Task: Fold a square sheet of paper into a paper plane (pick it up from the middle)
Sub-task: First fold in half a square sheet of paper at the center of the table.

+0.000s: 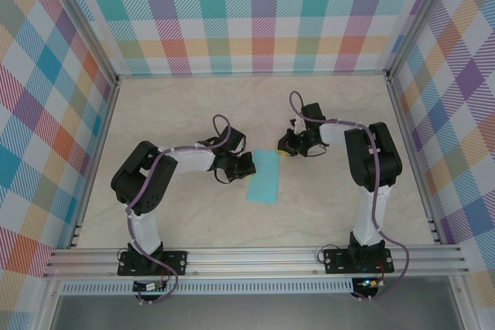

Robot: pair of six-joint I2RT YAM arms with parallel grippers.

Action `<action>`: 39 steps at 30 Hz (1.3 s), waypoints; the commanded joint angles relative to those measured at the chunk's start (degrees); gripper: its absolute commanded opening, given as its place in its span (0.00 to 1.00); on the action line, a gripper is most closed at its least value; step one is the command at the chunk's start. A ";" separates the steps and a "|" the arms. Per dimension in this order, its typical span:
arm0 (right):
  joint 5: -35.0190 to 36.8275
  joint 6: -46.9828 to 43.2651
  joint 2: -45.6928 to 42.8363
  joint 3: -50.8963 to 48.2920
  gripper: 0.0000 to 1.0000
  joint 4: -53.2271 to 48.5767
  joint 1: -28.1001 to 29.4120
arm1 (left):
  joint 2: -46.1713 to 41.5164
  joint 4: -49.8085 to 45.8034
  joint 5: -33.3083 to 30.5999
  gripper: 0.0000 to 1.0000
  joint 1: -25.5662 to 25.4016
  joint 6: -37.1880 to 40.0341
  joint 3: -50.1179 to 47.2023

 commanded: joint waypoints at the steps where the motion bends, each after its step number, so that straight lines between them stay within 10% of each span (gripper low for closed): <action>1: 4.45 -1.98 1.71 -2.50 0.07 -2.21 0.69 | 1.71 -6.83 -1.73 0.00 -1.04 0.70 -2.03; 14: -1.93 1.22 -10.71 -1.77 0.08 -0.79 -0.28 | 0.87 -6.78 -2.18 0.00 -1.02 0.39 -2.71; 39: -1.30 9.56 -24.56 -34.29 0.08 11.83 15.32 | 1.83 -5.39 -1.03 0.00 -1.10 -0.14 -1.91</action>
